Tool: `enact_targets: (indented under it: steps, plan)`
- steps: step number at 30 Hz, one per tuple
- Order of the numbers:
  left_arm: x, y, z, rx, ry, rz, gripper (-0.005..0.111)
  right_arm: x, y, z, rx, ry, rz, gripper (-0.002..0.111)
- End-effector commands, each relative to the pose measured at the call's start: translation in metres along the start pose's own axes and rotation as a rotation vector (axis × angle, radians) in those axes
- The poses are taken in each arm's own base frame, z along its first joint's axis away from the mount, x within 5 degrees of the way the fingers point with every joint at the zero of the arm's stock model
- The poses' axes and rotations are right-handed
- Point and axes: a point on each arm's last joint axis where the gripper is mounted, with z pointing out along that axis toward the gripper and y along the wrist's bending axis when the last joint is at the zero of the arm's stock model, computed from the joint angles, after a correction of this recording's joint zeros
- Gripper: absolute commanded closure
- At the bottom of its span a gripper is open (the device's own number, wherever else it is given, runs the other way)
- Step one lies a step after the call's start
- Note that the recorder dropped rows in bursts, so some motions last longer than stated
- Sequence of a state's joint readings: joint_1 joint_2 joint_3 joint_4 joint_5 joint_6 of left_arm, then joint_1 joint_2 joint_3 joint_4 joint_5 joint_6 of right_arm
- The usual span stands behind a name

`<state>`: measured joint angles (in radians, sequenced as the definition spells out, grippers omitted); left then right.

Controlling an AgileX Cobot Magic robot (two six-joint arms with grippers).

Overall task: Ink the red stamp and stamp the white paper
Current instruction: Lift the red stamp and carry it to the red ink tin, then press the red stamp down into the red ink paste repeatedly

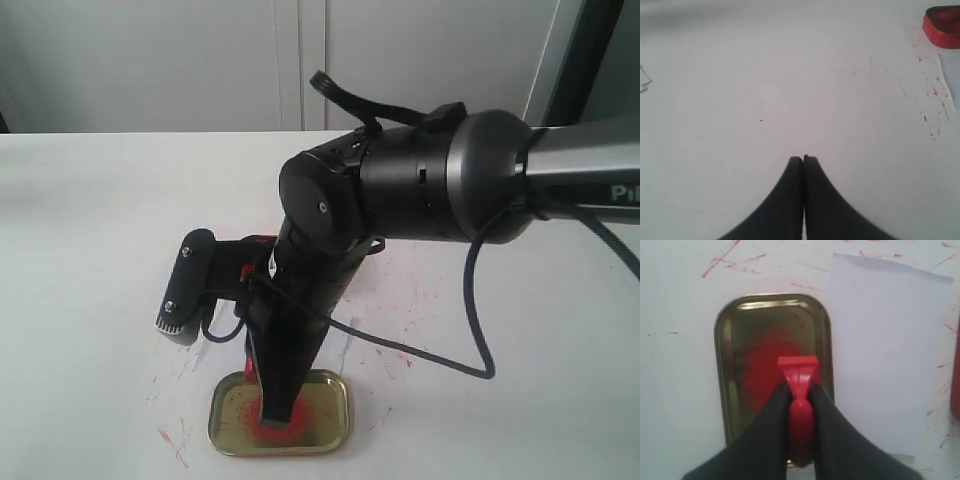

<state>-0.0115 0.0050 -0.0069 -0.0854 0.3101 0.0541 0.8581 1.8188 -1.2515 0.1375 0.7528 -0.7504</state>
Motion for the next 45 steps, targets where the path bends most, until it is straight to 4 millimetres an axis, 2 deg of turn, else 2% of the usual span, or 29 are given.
enact_targets:
  steps: [1,9,21,32,45]
  plan:
    - [0.001,0.0,0.001,0.001,-0.003,-0.016,0.107,-0.005,-0.014,-0.017,0.028,-0.029,0.036,0.108]
    - [0.001,0.0,0.001,0.001,-0.003,-0.016,0.107,-0.008,-0.037,-0.036,0.066,-0.06,0.09,0.108]
    - [0.001,0.0,0.001,0.001,-0.003,-0.016,0.107,0.004,-0.083,-0.064,0.145,-0.093,0.194,0.108]
    - [0.001,0.0,0.001,0.001,-0.003,-0.016,0.107,-0.001,-0.119,-0.045,0.116,-0.041,0.222,0.108]
    - [0.001,0.0,0.001,0.001,-0.003,-0.016,0.107,-0.007,-0.157,-0.009,0.067,0.017,0.243,0.108]
